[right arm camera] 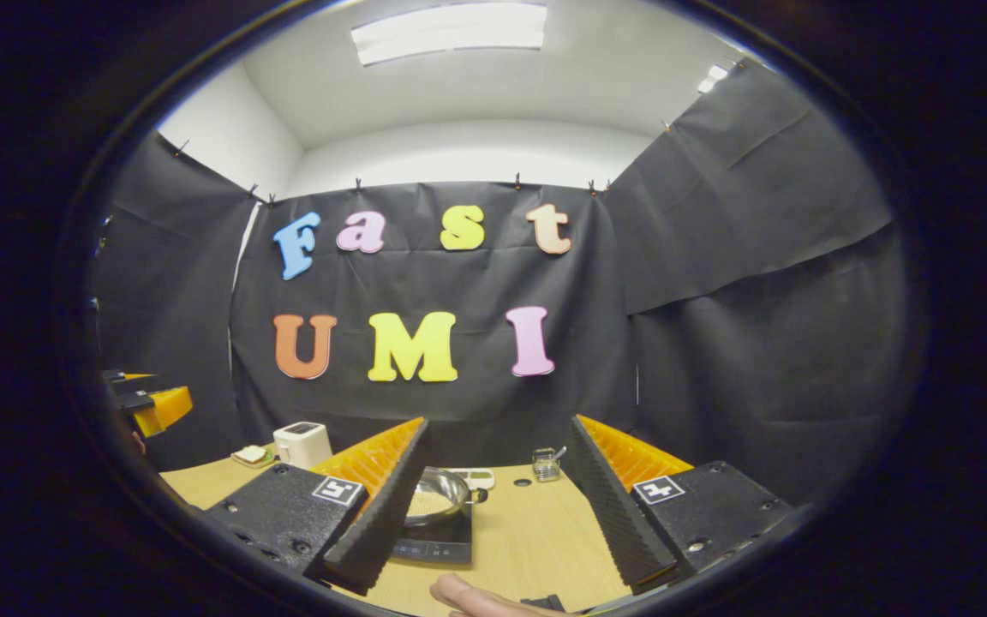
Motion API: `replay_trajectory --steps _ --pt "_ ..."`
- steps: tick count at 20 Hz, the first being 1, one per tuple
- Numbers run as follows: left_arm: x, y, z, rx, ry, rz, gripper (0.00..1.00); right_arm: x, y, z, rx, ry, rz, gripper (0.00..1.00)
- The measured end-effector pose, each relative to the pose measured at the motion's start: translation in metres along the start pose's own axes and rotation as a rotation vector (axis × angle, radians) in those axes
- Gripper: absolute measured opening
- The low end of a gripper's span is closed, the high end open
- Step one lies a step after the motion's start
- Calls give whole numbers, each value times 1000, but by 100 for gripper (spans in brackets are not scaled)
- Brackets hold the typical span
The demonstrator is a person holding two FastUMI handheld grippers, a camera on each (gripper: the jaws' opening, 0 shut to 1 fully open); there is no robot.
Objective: First push the handle of the pot to place it horizontally, then grasp the pot with both hands and set it on the induction cooktop.
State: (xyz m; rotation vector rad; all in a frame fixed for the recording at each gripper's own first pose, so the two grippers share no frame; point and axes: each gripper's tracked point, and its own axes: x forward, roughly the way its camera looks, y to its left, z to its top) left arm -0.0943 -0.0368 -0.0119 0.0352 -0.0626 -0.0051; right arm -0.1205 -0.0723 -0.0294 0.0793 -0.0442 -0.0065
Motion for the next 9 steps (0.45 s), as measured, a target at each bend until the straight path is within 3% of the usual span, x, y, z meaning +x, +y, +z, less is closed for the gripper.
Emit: replay_trajectory --steps 3,9 --pt "0 -1 -5 1 10 5 96 0 -1 -2 6 4 -5 100" --pt "1 0 -9 7 24 6 96 0 -3 -5 9 15 -7 96"
